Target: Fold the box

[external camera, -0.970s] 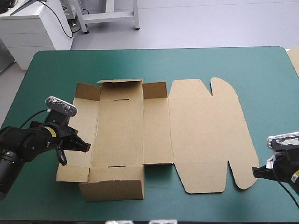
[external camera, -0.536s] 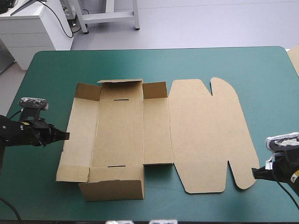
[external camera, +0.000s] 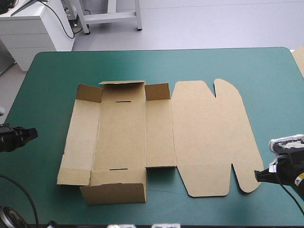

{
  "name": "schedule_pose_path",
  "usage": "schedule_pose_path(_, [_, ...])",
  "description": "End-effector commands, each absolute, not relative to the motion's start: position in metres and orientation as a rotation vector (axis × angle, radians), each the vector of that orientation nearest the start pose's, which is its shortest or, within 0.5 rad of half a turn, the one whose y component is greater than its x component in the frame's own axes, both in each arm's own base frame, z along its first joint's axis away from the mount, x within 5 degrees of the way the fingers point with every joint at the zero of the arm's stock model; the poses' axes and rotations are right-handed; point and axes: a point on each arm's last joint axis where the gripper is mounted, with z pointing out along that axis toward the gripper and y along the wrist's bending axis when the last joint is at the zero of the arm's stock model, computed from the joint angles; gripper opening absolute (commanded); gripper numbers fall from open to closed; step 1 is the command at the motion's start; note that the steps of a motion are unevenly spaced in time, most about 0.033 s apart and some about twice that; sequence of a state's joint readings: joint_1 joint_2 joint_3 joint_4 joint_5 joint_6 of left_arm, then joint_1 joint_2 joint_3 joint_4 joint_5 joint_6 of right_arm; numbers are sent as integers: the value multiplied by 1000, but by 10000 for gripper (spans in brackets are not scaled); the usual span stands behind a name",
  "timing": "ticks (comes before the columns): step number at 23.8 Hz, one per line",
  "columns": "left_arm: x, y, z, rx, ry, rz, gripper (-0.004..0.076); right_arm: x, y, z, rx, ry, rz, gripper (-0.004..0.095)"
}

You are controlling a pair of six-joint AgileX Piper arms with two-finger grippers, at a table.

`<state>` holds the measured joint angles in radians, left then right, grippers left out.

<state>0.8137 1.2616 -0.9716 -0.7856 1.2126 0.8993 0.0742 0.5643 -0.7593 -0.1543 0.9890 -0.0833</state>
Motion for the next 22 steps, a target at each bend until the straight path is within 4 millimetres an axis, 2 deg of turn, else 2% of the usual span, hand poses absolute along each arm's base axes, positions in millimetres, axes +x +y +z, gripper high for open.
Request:
schedule_pose_path(1, [199,119,319,-129,2383,-494,93,90,-6,352,-207,2166,-209,-16])
schedule_pose_path(2, [200,120,316,-122,2391,-515,125,90,-5,352,-207,2164,-207,-16])
schedule_pose_path(4, [205,125,307,-141,2413,-566,309,90,-4,352,-219,2158,-192,-16])
schedule_pose_path(6, [214,133,298,-201,2395,-595,442,91,-3,353,-232,2150,-186,-16])
schedule_pose_path(7, [218,135,294,-222,2382,-639,481,91,-3,353,-233,2144,-180,-16])
schedule_pose_path(10, [227,139,273,-255,2407,-818,498,92,-2,354,-232,2128,-174,-16])
schedule_pose_path(16, [236,144,255,-288,2436,-878,498,92,-2,355,-231,2114,-171,-16])
schedule_pose_path(22, [249,121,237,-116,2584,-939,498,92,-1,356,-229,2112,-165,-16])
